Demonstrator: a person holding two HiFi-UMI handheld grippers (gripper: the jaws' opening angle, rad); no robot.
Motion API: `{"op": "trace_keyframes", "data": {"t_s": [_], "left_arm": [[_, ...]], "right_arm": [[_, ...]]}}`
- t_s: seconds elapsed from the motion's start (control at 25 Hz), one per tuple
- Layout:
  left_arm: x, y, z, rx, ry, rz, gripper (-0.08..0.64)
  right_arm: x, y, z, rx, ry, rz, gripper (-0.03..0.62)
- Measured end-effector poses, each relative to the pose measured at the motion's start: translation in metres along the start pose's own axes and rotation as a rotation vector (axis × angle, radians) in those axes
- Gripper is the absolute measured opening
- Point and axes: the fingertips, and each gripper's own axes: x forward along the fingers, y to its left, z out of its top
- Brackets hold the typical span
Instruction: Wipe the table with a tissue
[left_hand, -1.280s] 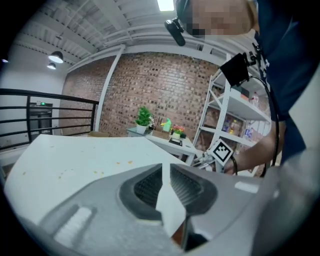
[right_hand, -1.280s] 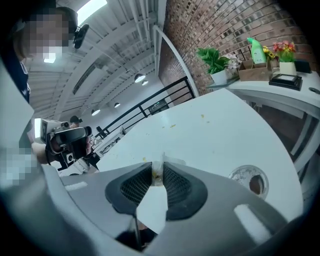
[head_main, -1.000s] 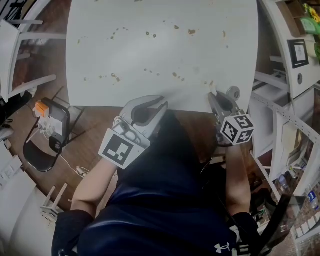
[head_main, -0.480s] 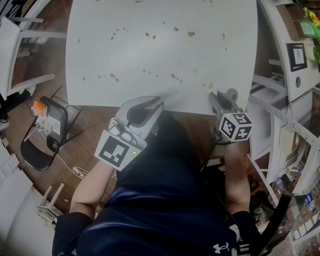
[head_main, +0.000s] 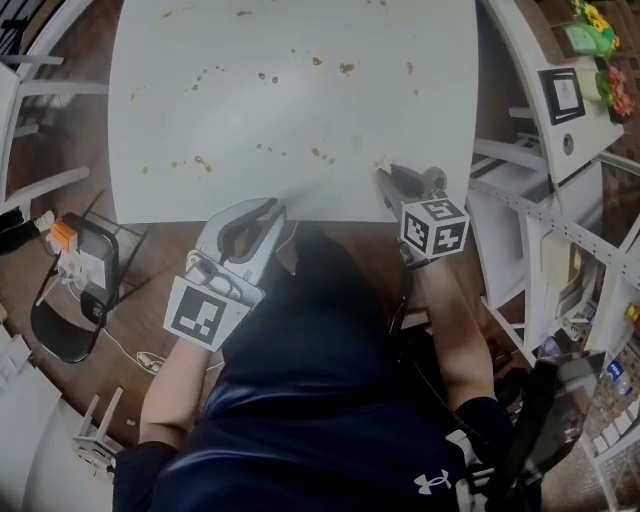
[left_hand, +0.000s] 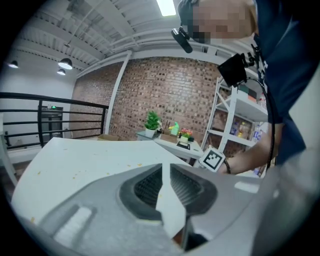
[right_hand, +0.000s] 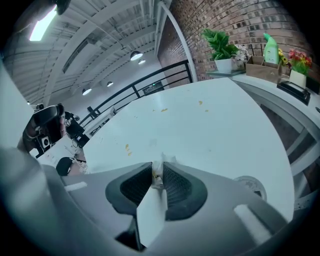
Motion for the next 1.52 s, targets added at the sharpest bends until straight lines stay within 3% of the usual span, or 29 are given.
{"op": "trace_keyframes", "data": {"t_s": [0.44, 0.84, 1.24, 1.52], "left_arm": [[-0.016, 0.002, 0.0, 0.03, -0.016, 0.047, 0.047], [-0.046, 0.01, -0.004, -0.001, -0.034, 0.098, 0.047], [-0.041, 0.005, -0.002, 0.009, -0.049, 0.041, 0.046], [-0.037, -0.009, 0.001, 0.014, -0.042, 0.027, 0.047]], "right_arm": [[0.016, 0.022, 0.005, -0.052, 0.027, 0.07, 0.072], [0.026, 0.043, 0.006, -0.083, 0.046, 0.095, 0.071], [-0.016, -0.008, -0.012, 0.036, 0.019, -0.035, 0.069], [-0.021, -0.028, -0.008, 0.038, 0.002, -0.066, 0.069]]}}
